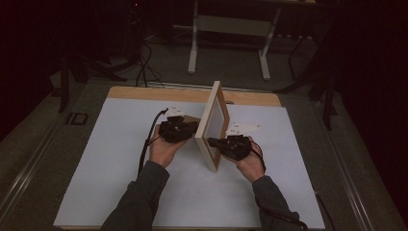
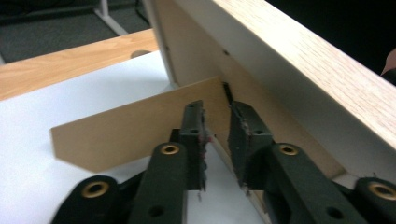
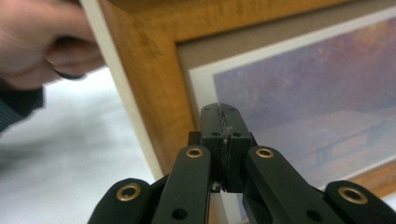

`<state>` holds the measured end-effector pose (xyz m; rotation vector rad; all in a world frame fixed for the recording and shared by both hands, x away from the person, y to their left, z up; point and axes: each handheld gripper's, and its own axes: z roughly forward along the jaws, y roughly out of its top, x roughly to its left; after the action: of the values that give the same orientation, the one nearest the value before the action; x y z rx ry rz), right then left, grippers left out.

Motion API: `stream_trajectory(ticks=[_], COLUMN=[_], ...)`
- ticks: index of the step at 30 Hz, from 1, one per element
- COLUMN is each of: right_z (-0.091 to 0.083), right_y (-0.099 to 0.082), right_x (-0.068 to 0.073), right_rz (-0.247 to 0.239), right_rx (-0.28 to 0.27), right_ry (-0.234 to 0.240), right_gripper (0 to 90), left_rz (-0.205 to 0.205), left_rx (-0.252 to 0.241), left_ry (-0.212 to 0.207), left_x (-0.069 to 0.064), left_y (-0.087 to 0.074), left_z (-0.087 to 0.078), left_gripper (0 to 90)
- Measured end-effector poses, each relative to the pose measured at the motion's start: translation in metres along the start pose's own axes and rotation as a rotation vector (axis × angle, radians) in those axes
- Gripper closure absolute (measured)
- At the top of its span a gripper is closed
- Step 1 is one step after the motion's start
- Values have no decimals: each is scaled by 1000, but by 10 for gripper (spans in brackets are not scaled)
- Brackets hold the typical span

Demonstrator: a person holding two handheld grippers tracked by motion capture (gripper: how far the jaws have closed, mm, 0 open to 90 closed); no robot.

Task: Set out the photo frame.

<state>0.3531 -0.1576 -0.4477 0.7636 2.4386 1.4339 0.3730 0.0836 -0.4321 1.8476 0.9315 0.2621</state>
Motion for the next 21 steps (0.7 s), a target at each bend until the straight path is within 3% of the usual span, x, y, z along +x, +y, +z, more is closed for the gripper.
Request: stream_trajectory(ticks=[10, 21], right_z=[-8, -19], right_y=[-5, -11], right_x=[-15, -30], right_rz=[37, 85], right_rx=[3, 6], right_ry=[-51, -92], right_gripper=[763, 701], left_rz=[-87, -91], left_rx=[-100, -126], left_ry=[30, -11], left_x=[-2, -20], left_y=[9, 9], left_z=[-36, -46], left_gripper=[526, 345])
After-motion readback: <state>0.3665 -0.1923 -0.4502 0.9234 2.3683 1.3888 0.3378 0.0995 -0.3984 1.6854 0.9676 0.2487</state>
